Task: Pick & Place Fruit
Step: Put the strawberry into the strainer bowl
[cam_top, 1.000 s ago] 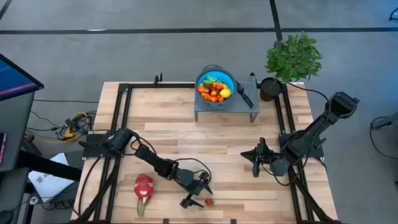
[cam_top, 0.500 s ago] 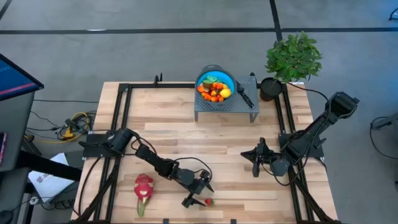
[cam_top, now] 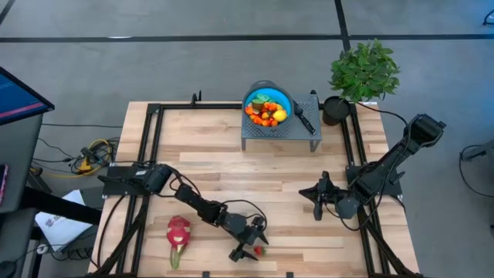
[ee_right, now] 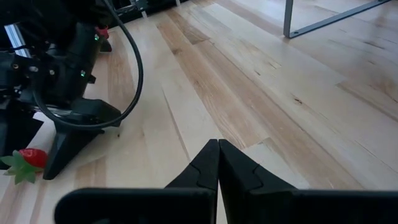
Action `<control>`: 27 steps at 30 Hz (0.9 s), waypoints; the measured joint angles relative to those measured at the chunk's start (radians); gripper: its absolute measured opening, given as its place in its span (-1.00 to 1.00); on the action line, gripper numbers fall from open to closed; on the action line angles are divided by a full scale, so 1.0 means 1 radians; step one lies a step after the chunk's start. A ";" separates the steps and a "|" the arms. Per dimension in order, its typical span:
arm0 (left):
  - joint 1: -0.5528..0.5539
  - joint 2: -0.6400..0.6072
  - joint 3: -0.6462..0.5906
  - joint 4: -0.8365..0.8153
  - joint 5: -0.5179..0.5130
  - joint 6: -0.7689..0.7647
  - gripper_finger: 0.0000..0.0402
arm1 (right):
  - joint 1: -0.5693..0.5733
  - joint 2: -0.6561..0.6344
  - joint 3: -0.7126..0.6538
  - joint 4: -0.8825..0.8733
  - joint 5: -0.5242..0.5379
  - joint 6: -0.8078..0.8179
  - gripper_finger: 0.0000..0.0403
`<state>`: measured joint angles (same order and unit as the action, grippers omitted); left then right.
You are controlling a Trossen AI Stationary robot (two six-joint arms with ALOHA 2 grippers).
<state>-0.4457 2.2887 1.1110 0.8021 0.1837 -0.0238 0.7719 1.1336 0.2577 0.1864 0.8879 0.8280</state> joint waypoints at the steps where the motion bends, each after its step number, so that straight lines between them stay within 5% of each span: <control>1: 0.000 0.000 0.000 0.000 0.000 0.000 0.62 | 0.000 0.000 0.000 0.000 0.000 0.000 -1.00; 20: 0.000 0.000 0.000 -0.011 0.000 -0.018 -0.21 | 0.000 0.000 0.000 0.000 0.000 0.000 -1.00; 27: 0.000 0.000 0.000 -0.009 0.001 -0.019 -0.24 | 0.000 0.000 0.000 0.000 0.000 0.000 -1.00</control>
<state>-0.4458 2.2887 1.1107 0.7933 0.1842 -0.0424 0.7719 1.1339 0.2577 0.1867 0.8875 0.8280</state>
